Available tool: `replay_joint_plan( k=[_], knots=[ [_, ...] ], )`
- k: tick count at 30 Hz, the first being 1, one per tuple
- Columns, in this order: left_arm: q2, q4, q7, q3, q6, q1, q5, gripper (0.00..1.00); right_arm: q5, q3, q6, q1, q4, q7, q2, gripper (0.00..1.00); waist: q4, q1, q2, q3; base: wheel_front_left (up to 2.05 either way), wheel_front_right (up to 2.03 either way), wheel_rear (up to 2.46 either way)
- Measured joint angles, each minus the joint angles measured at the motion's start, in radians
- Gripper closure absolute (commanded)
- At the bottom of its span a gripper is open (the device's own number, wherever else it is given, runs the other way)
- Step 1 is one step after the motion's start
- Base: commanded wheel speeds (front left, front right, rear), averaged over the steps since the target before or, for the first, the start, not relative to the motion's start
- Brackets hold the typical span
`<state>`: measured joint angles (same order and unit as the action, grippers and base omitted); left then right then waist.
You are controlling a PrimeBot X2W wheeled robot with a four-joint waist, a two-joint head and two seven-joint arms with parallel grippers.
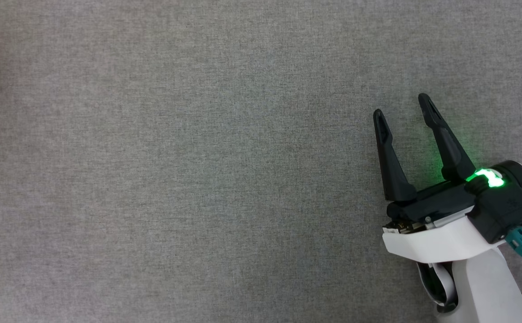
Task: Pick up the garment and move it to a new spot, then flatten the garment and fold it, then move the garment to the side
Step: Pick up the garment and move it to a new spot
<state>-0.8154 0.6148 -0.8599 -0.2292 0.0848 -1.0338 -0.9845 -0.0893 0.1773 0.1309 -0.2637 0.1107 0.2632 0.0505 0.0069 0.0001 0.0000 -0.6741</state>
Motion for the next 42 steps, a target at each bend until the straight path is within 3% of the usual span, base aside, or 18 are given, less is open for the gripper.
replay_joint_plan(
  k=[1,2,3,15,25,30,36,37,42],
  knots=[
    [0.0,0.007,0.0,-0.003,0.0,-0.001,0.004,0.0,-0.001,0.001,0.0,0.0,0.0,0.0,0.0,0.0,-0.002,0.0,0.0,-0.002,0.0,0.0,0.0],
    [-0.001,0.014,0.0,-0.006,0.0,-0.002,0.005,0.24,-0.003,0.002,0.0,-0.001,0.0,0.0,0.0,0.0,-0.003,0.0,0.0,-0.003,0.0,0.0,0.0],
    [-0.002,0.02,0.0,-0.008,0.003,-0.002,0.005,1.0,-0.005,0.002,0.0,-0.003,0.0,0.0,0.0,0.0,-0.004,0.0,0.0,-0.003,0.0,0.0,0.0],
    [0.02,0.016,0.095,-0.079,0.041,0.072,-0.008,1.0,0.003,-0.003,0.0,0.002,-0.045,0.0,0.0,0.0,-0.003,0.0,0.0,0.084,0.0,0.0,0.0],
    [0.01,-0.293,0.238,-0.26,0.044,0.202,-0.102,1.0,-0.009,0.003,0.0,0.034,-0.061,0.0,0.0,0.0,-0.027,-0.0001,0.0,0.22,0.0,0.0,0.0],
    [0.035,-0.382,0.297,-0.361,0.044,0.245,-0.124,1.0,-0.02,0.005,0.0,0.05,-0.07,0.0,0.0,0.0,-0.051,-0.0002,0.0,0.275,0.0,0.0,0.0],
    [0.144,-0.44,0.389,-0.471,0.044,0.265,-0.107,1.0,-0.033,0.008,0.0,0.07,-0.07,0.0,0.0,0.0,-0.093,-0.0002,0.0,0.321,0.0,0.0,0.0],
    [0.234,-0.441,0.432,-0.519,0.044,0.264,-0.1,1.0,-0.038,0.009,0.0,0.08,-0.067,0.0,0.0,0.0,-0.116,-0.0002,0.0,0.337,0.0,0.0,0.0],
    [0.402,-0.383,0.497,-0.604,0.044,0.225,-0.072,1.0,-0.049,0.012,0.0,0.082,-0.053,0.0,0.0,0.0,-0.155,-0.0002,0.0,0.35,0.0,0.0,0.0]
  ],
)
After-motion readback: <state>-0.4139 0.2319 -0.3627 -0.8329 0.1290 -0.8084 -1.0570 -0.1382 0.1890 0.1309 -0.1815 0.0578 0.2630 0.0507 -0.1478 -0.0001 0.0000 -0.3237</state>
